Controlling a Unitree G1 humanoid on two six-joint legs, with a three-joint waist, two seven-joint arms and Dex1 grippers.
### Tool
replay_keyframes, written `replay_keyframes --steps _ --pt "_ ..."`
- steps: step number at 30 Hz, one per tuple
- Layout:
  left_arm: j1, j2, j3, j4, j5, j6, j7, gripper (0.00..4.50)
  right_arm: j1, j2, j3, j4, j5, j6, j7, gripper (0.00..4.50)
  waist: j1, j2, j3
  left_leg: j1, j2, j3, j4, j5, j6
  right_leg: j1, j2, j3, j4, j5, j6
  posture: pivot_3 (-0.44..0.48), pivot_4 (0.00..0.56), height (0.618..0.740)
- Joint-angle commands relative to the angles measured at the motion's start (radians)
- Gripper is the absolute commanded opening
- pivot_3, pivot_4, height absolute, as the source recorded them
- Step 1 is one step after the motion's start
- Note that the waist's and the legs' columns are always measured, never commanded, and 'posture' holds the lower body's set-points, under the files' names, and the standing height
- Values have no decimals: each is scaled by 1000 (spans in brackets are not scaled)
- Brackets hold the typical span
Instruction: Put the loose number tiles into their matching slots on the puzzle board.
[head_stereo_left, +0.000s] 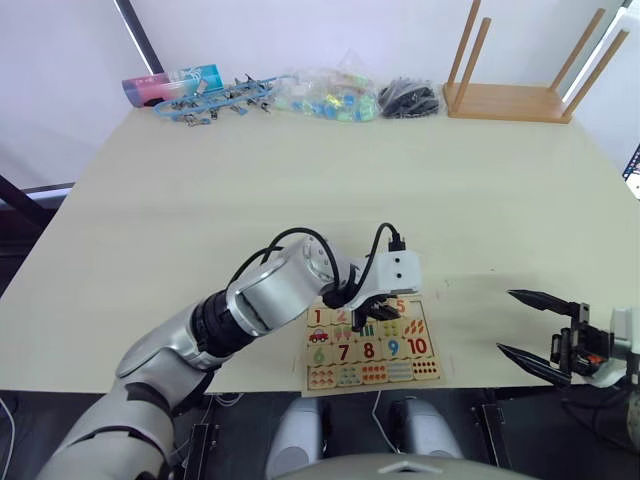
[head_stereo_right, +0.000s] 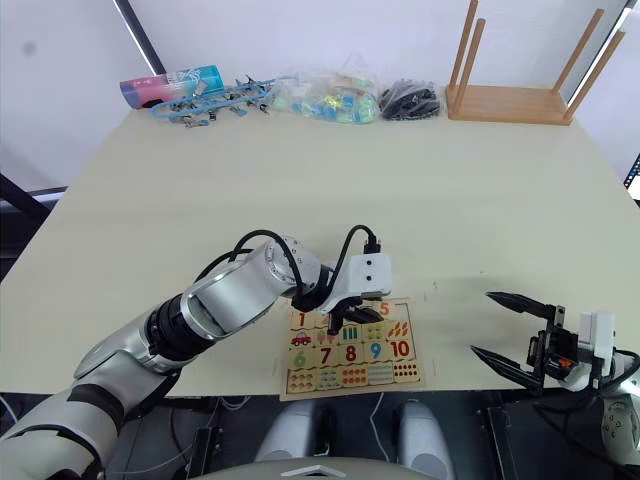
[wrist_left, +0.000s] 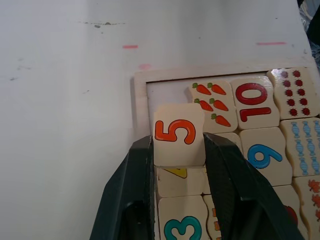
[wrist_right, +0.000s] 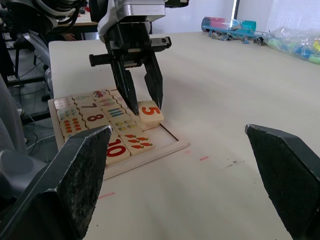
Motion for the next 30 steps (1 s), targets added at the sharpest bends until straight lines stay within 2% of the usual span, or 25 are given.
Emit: replay_keyframes --steps 1,30 --pt "-17 -13 -12 -9 8 -17 6 935 -3 -5 -13 -10 9 -14 1 4500 0 0 0 0 0 0 0 0 0 0 0 0 0 0 0 0 150 737" --pt "-28 -53 -85 72 83 -126 -14 935 36 -2 -25 -31 10 -27 -12 4500 0 0 0 0 0 0 0 0 0 0 0 0 0 0 0 0 150 737"
